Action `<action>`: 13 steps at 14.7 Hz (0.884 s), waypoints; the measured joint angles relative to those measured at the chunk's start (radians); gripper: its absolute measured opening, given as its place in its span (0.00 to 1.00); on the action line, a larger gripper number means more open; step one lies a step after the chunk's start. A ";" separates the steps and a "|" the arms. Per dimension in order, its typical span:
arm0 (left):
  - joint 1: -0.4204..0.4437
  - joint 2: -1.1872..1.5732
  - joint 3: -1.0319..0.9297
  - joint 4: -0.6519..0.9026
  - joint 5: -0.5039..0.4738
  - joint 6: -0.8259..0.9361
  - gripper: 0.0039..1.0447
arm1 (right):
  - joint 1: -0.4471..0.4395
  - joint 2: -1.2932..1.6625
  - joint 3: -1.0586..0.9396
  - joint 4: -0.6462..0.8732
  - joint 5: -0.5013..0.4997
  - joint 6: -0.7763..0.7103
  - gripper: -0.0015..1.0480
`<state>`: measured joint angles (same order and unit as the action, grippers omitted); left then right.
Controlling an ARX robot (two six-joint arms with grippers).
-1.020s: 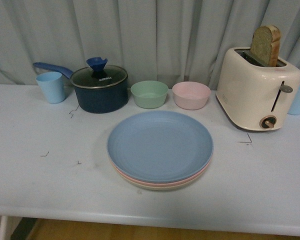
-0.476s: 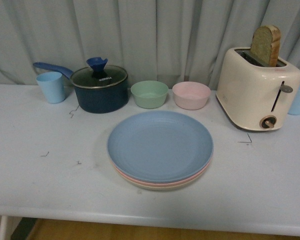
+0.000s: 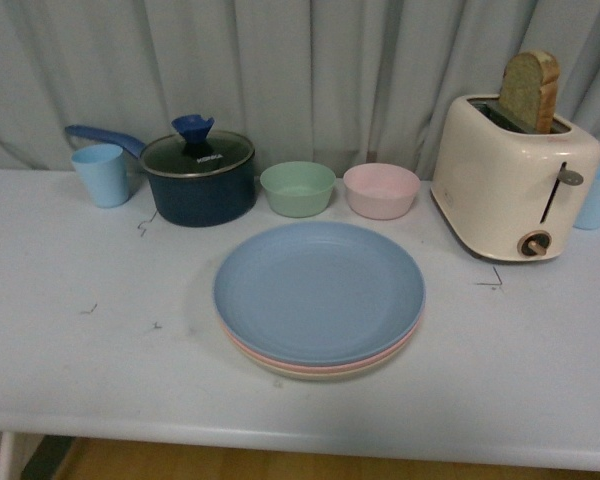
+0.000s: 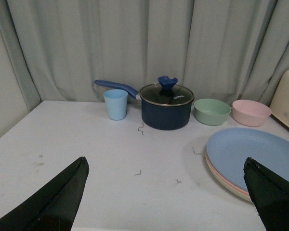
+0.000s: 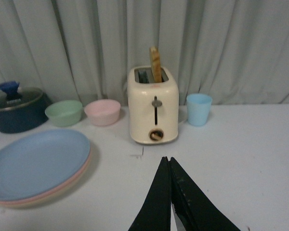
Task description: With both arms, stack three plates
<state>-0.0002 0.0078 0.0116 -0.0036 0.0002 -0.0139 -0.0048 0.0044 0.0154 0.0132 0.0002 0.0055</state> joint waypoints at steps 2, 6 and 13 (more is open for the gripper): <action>0.000 0.000 0.000 0.000 0.000 0.000 0.94 | 0.000 0.000 -0.004 -0.016 0.000 0.000 0.02; 0.000 0.000 0.000 0.000 0.000 0.000 0.94 | 0.000 0.000 -0.004 -0.017 0.000 0.000 0.02; 0.000 0.000 0.000 0.000 0.000 0.000 0.94 | 0.000 0.000 -0.004 -0.017 0.000 -0.001 0.89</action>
<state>-0.0002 0.0078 0.0116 -0.0032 -0.0002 -0.0135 -0.0048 0.0040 0.0116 -0.0036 0.0002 0.0044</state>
